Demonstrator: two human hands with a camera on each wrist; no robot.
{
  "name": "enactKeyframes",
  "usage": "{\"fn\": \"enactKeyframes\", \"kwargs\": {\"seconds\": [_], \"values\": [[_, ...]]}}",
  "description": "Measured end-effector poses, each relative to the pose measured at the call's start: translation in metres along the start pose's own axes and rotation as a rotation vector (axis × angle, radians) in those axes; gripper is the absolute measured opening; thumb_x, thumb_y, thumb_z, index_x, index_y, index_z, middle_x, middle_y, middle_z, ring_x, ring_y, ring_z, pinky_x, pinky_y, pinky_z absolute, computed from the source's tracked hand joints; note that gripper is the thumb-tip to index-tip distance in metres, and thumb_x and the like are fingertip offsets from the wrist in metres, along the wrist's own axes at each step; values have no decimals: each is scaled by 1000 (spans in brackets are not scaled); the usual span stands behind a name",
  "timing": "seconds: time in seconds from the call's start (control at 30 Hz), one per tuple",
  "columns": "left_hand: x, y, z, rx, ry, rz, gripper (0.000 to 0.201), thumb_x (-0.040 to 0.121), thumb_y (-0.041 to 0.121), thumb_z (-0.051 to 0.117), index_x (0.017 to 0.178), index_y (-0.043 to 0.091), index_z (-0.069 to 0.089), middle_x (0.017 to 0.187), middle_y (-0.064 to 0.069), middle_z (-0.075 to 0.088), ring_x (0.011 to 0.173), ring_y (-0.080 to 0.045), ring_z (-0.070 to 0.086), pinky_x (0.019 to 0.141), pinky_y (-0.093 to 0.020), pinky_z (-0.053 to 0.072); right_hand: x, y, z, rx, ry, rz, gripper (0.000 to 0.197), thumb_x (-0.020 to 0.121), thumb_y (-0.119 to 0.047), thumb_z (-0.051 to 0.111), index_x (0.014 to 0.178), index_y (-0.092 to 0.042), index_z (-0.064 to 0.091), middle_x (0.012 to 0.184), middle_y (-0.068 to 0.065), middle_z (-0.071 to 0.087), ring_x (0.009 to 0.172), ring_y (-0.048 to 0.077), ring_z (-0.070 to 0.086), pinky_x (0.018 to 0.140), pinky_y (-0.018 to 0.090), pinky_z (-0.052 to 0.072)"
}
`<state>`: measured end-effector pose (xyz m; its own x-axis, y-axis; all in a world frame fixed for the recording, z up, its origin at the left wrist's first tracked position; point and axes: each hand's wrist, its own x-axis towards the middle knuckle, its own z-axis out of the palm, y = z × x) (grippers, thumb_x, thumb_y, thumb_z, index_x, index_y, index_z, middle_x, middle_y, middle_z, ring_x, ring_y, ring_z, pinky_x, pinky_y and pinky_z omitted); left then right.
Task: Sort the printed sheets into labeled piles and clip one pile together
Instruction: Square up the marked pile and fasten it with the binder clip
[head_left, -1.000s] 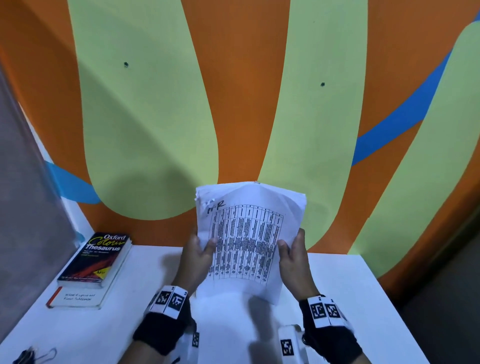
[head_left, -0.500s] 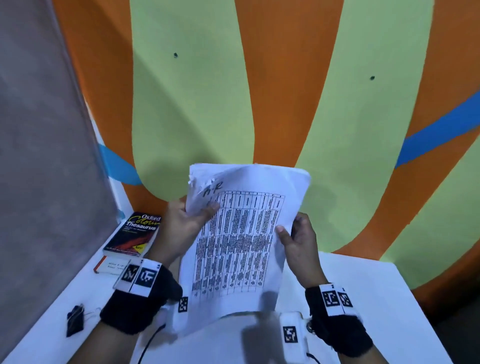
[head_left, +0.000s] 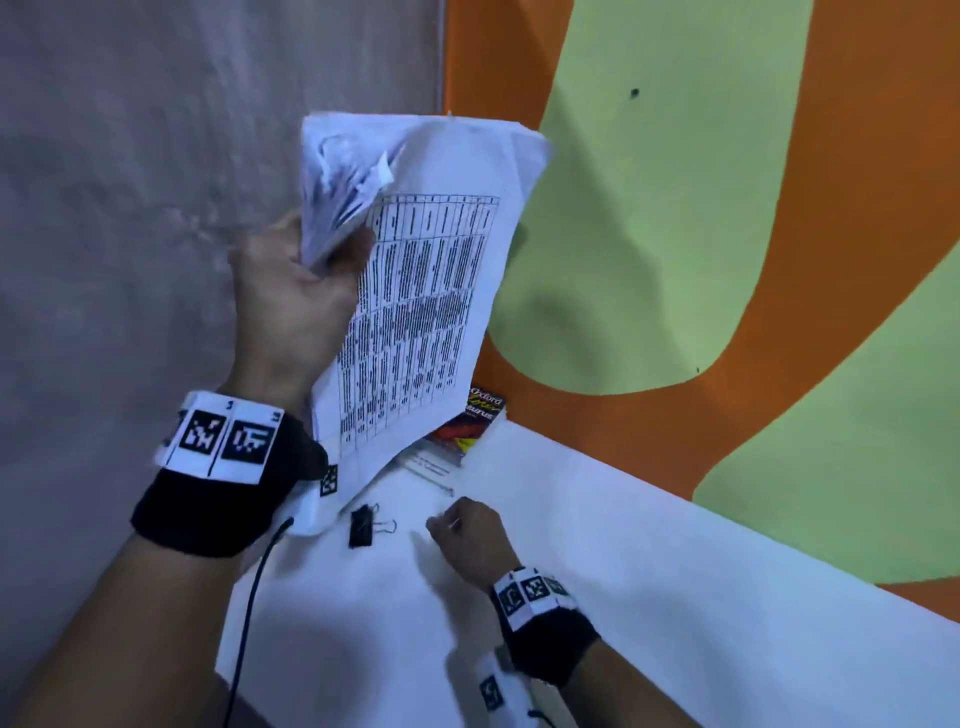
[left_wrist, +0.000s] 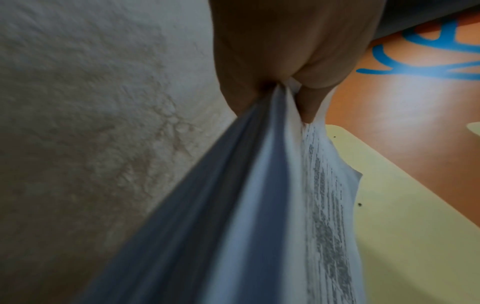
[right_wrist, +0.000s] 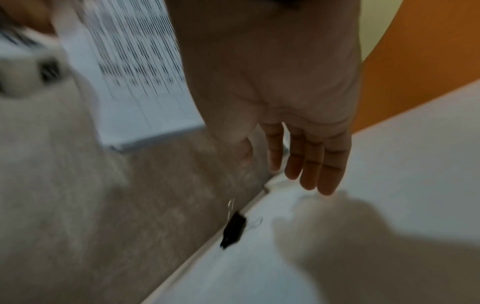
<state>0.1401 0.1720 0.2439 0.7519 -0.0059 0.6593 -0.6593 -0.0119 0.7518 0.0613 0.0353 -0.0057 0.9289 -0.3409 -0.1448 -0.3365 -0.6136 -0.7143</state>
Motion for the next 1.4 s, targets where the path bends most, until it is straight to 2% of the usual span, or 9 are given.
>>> {"fn": "enactKeyframes", "kwargs": {"seconds": [0.1,0.23,0.33,0.53,0.77,0.87,0.97,1.2,1.4], "values": [[5,-2,-15,32,49,31,10,84,23,68,81,33,69,75,12,66,67,-8,60,59,-31,51,25,-16,37,0,-45,97,45,92,-47,50,76,-5,53,75,16,58,93,33,64,65,28,37],[9,-6,-33,57,69,53,14,85,20,67,97,28,69,79,16,65,67,4,58,62,-21,48,46,-32,76,-14,-40,199,60,83,-66,46,76,-7,54,105,21,63,98,33,62,69,28,39],[9,-12,-40,46,40,30,14,86,21,67,99,24,72,84,9,69,72,-3,62,65,-29,53,55,-39,90,-32,-9,225,62,83,-60,47,96,-2,64,109,20,61,103,32,59,79,32,48],[9,-22,-45,70,7,-14,11,86,29,67,92,38,70,85,11,71,75,-12,65,68,-48,56,58,-45,82,87,61,291,34,88,-27,55,92,3,70,101,22,69,100,29,64,81,29,49],[3,-35,-20,-2,-55,-15,21,83,23,71,84,43,67,72,30,67,77,-3,68,74,-35,58,4,-19,-5,1186,-316,540,19,75,-20,66,70,-2,67,76,17,62,72,30,57,83,52,46],[-8,-40,5,-22,-120,2,20,83,18,72,91,35,66,70,31,65,72,13,62,71,-18,51,-30,18,-57,1579,-259,442,17,78,-18,65,65,-8,70,98,24,66,94,34,64,89,60,48],[-22,-48,31,-107,-197,-90,18,82,21,73,81,39,69,77,33,68,81,-1,68,77,-25,54,-79,49,-116,1733,-7,240,6,73,-17,69,70,-14,65,111,23,59,103,40,65,96,64,42],[-77,-44,111,-221,-477,-245,8,81,24,74,76,18,71,76,-5,72,70,-20,67,72,-37,53,-163,52,-221,1057,545,-252,34,53,-40,90,63,-17,67,110,11,70,120,26,58,100,45,38],[-126,-17,161,-394,-809,-374,6,81,14,68,76,13,70,67,19,72,68,7,66,61,-5,47,-188,71,-265,731,545,-355,28,62,-30,87,65,-6,74,105,16,66,114,35,59,93,41,44]]}}
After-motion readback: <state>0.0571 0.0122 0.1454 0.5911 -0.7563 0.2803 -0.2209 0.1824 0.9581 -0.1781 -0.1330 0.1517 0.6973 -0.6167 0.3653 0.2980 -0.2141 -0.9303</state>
